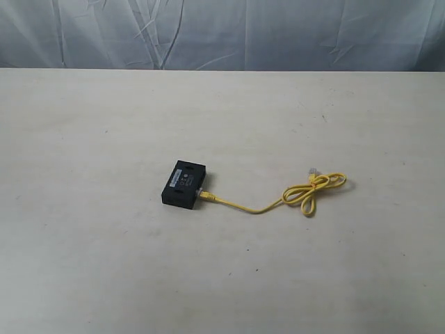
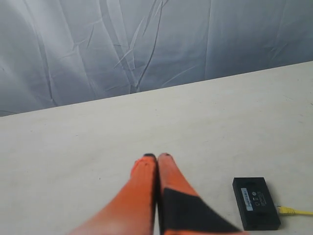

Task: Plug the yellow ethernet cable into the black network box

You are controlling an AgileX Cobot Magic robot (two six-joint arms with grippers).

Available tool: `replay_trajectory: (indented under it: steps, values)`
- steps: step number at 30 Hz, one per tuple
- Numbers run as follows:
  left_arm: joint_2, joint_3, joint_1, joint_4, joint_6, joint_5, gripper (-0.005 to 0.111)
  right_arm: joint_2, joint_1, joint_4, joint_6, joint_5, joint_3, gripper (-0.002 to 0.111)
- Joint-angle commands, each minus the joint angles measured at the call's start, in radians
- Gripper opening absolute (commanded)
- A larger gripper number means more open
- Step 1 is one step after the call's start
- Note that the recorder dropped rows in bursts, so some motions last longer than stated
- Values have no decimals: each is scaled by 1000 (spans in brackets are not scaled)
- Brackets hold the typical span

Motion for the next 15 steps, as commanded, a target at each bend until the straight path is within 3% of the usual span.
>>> replay_trajectory:
  steps: [1,9,15]
  values:
    - [-7,7,0,1,-2,-7,0,-86,-78,-21,-4,-5,3,0]
    - [-7,7,0,1,-2,-7,0,-108,-87,1,9,66,3,0]
    - [-7,7,0,1,-2,-7,0,-106,-87,-128,192,70,3,0]
